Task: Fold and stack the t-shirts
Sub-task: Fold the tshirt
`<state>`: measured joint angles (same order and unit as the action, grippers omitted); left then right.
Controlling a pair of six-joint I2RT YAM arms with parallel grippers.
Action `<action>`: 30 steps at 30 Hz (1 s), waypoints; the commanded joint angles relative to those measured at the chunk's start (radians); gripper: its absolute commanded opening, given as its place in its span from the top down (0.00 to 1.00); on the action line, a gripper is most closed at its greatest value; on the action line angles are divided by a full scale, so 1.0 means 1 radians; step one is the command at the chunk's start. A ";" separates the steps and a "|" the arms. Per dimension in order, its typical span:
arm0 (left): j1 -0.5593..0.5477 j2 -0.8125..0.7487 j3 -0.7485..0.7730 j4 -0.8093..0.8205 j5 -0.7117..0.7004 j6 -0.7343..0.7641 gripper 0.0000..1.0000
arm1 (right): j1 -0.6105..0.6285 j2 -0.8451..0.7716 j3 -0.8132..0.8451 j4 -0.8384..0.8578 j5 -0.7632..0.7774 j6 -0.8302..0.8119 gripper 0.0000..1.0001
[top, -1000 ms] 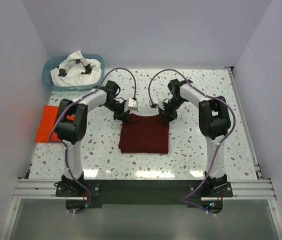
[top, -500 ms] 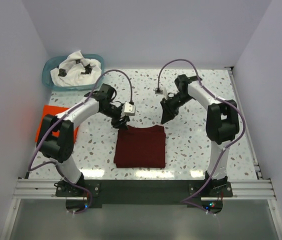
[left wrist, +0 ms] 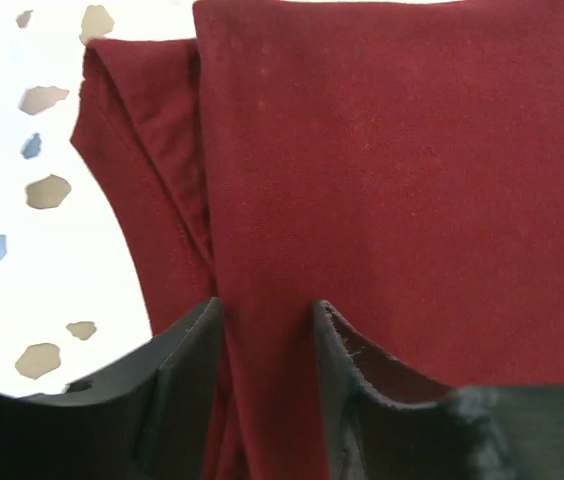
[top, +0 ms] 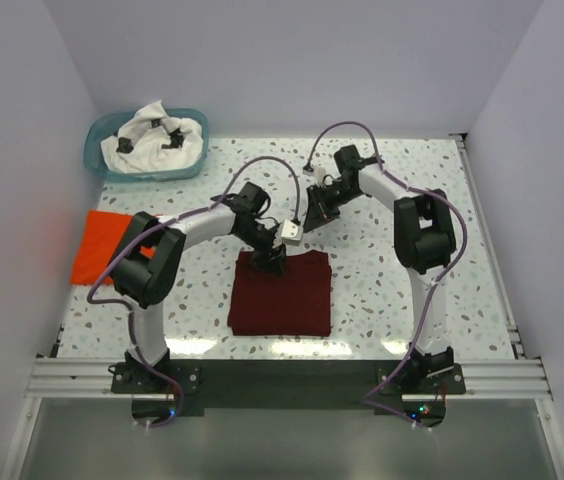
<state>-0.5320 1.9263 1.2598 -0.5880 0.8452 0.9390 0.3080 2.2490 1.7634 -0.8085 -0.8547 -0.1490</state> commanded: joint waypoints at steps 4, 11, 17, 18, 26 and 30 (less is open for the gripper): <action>-0.013 0.004 0.042 0.011 0.020 0.014 0.75 | 0.035 -0.011 0.004 0.055 -0.021 0.028 0.87; -0.028 -0.082 0.006 0.036 0.022 0.007 1.00 | 0.111 0.021 0.011 0.011 -0.084 -0.046 0.88; -0.066 -0.167 -0.071 0.089 -0.031 0.003 1.00 | 0.155 0.096 0.041 -0.103 -0.164 -0.142 0.90; -0.068 -0.174 -0.077 0.099 -0.038 -0.008 1.00 | 0.155 0.113 0.045 -0.138 -0.171 -0.173 0.91; -0.079 -0.288 -0.142 0.218 -0.104 -0.054 1.00 | 0.157 0.288 0.153 -0.369 -0.187 -0.354 0.93; -0.079 -0.331 -0.160 0.281 -0.138 -0.052 1.00 | 0.157 0.300 0.154 -0.403 -0.191 -0.406 0.92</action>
<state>-0.6056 1.6630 1.1103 -0.4309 0.7334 0.8989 0.4625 2.5214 1.8973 -1.1435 -1.0779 -0.4397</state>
